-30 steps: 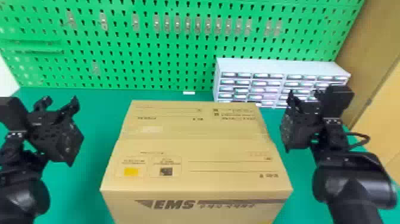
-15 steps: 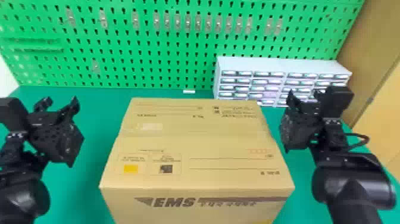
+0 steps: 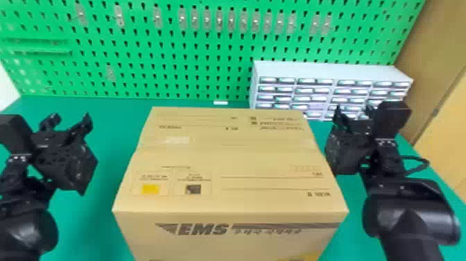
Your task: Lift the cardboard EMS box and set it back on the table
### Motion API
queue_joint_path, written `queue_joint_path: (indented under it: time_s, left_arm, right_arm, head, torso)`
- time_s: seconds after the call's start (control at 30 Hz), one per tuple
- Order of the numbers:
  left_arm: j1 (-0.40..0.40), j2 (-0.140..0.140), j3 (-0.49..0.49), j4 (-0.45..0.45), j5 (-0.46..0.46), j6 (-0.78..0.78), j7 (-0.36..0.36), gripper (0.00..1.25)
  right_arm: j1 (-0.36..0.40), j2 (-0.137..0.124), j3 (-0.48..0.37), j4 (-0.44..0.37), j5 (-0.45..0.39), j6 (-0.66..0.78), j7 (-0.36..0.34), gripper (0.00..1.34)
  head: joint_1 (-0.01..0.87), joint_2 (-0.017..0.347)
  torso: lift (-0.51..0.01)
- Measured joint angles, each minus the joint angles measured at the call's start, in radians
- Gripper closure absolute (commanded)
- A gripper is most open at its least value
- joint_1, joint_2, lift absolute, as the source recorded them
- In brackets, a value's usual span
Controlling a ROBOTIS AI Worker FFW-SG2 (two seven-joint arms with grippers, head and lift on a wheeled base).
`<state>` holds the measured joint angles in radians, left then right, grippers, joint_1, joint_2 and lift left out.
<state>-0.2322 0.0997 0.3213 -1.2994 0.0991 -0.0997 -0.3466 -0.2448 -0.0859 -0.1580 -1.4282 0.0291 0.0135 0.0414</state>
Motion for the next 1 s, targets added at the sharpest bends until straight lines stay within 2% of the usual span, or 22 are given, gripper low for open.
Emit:
queue_joint_path:
  time_s: [1.0]
  left_arm:
    - [0.000,0.000,-0.002,0.000,0.013,0.000,0.000,0.48]
  right_arm:
    - [-0.001,0.010,0.000,0.000,0.008,0.000,0.000,0.49]
  head:
    - [0.678,-0.015]
  torso:
    - [-0.088]
